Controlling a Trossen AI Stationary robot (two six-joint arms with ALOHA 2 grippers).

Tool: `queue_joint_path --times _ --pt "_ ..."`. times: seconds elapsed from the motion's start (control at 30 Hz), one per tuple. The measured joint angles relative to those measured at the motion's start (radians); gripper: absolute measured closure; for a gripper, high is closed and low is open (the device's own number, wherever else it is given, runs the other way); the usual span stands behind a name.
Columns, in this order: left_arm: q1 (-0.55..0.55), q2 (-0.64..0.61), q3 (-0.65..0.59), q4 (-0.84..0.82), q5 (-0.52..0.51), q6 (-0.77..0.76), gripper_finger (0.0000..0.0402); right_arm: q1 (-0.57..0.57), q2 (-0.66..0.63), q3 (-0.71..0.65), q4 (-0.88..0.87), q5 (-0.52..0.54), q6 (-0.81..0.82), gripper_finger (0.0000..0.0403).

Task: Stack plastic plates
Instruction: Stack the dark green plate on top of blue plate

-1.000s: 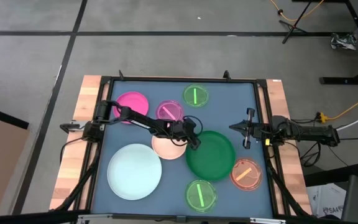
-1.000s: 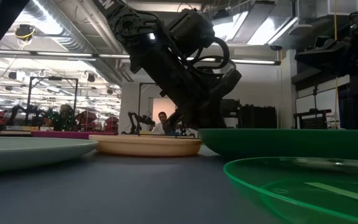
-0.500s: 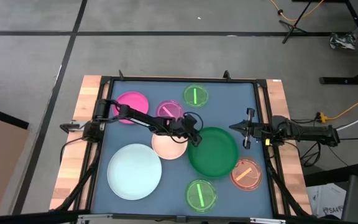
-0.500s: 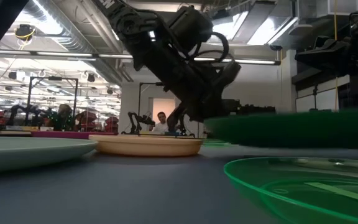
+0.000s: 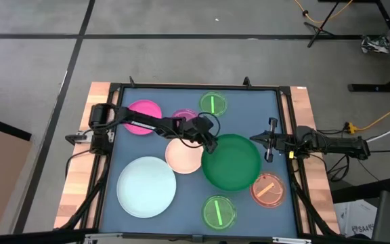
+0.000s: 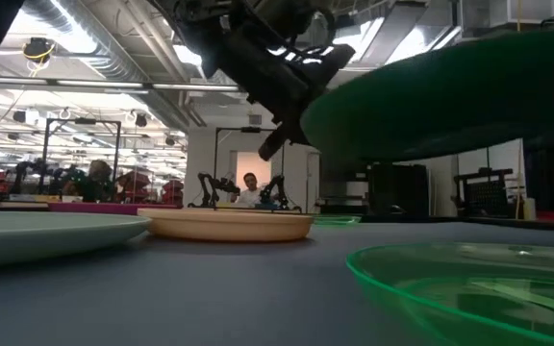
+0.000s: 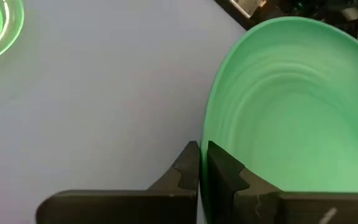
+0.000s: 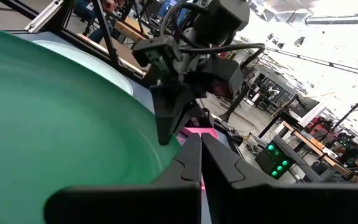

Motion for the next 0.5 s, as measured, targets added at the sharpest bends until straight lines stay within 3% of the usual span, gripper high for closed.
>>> queue_joint_path --times 0.5 --pt "-0.010 -0.161 0.000 -0.354 0.111 0.074 0.0397 0.000 0.000 0.000 0.000 -0.001 0.000 0.0402"
